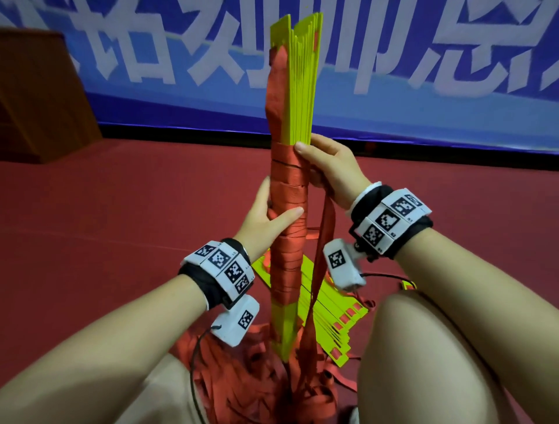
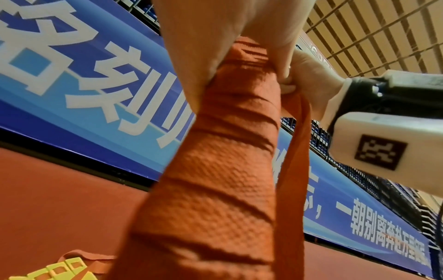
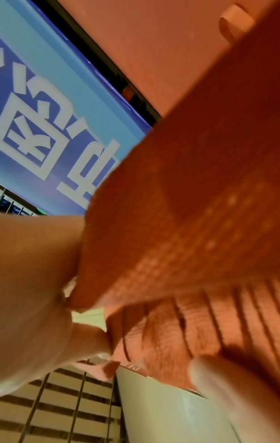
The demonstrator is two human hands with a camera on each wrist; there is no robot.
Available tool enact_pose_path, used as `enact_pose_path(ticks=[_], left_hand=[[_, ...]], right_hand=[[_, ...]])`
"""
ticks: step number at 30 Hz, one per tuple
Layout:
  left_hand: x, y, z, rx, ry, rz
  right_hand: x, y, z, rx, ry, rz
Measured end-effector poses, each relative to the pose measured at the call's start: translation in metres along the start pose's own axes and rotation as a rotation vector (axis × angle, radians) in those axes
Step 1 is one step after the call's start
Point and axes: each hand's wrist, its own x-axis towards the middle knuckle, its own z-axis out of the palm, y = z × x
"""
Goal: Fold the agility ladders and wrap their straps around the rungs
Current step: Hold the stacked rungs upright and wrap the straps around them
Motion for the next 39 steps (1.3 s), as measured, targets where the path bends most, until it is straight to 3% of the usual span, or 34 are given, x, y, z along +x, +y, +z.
enact_pose_path(ticks=[8,15,17,21,25,32,39], left_hand=[[0.002,-0.008,-0.014,0.24,0.077,0.062],[0.006,-0.013,-0.002,0.254,0.184,0.044],[0.007,-0.015,0.0,0.279,0.183,0.008],[0.009,-0.009,0.007,0.303,0.099,0.01],[0.009,-0.002,0.0,0.146,-0.014,0.042],[0.017,0.002,-0.014,0.113,-0.22,-0.003],[0.027,0.01,-0.02,-0.034,-0.231,0.092]], right_hand=[[0.003,0.0,-0.011,-0.151,0.0,0.088],[0.008,0.011,0.006,-0.236,0.273,-0.046],[0.006,0.019,0.015,-0.31,0.291,-0.084],[0.001,0.026,0.025,-0.311,0.275,-0.109],[-0.002,0.024,0.021,-0.143,0.241,-0.091],[-0.003,0.005,0.014,0.011,0.058,-0.02],[0.003,-0.01,0.01,0.119,-0.028,-0.012]])
